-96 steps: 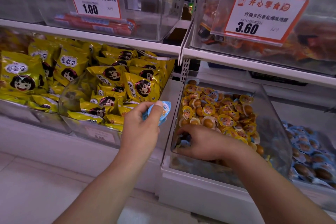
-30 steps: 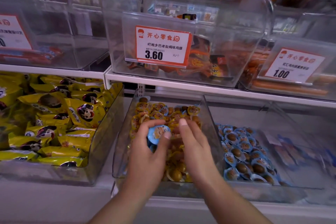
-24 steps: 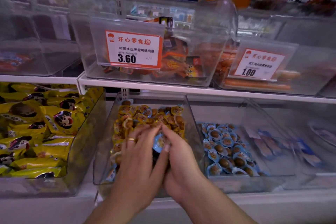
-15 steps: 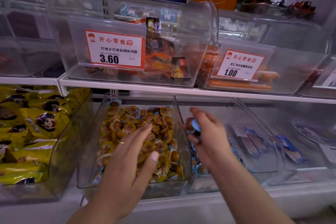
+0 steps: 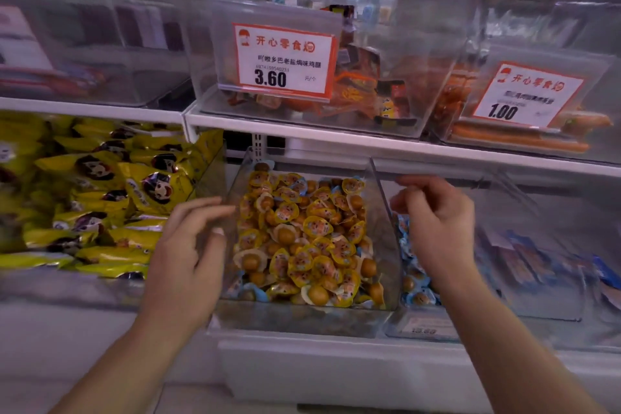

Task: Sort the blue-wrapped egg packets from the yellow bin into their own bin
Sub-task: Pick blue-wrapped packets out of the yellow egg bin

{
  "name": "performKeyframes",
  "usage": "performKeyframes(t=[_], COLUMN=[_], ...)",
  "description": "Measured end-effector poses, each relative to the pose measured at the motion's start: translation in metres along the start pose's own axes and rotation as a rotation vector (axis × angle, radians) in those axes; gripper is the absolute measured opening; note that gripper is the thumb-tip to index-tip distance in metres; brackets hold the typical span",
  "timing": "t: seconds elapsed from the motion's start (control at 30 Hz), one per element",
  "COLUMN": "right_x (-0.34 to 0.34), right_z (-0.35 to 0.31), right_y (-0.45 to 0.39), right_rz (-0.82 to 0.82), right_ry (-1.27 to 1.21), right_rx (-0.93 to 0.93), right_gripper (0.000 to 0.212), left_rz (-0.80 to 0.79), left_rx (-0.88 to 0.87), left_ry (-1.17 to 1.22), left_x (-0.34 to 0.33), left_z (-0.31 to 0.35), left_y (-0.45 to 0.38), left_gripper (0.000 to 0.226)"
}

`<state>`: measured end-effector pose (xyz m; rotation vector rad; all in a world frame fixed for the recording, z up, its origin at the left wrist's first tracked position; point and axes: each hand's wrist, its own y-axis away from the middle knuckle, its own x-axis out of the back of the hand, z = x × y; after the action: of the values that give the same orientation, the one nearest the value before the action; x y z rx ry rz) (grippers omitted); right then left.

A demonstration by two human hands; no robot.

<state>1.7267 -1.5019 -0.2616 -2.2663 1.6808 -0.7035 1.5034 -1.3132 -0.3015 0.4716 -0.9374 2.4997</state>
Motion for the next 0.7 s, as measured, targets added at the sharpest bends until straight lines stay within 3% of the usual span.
performKeyframes(t=[0.13, 0.23, 0.57, 0.7], right_x=[-0.057, -0.093, -0.149, -0.148], right_z=[-0.028, -0.027, -0.030, -0.037], right_y=[0.046, 0.073, 0.073, 0.074], right_rz=[-0.693, -1.040, -1.188, -1.227], right_ry=[0.024, 0.207, 0.591, 0.540], right_rx=[0.044, 0.141, 0.185, 0.286], right_gripper=[0.028, 0.029, 0.029, 0.024], left_rz=[0.014, 0.002, 0.001, -0.003], left_rx=[0.140, 0.166, 0.204, 0.199], left_ry=[0.119, 0.150, 0.205, 0.201], left_x=[0.007, 0.011, 0.024, 0.024], left_z=[-0.006, -0.012, -0.018, -0.020], left_y=[-0.002, -0.001, -0.005, -0.007], left_gripper=[0.044, 0.038, 0.033, 0.034])
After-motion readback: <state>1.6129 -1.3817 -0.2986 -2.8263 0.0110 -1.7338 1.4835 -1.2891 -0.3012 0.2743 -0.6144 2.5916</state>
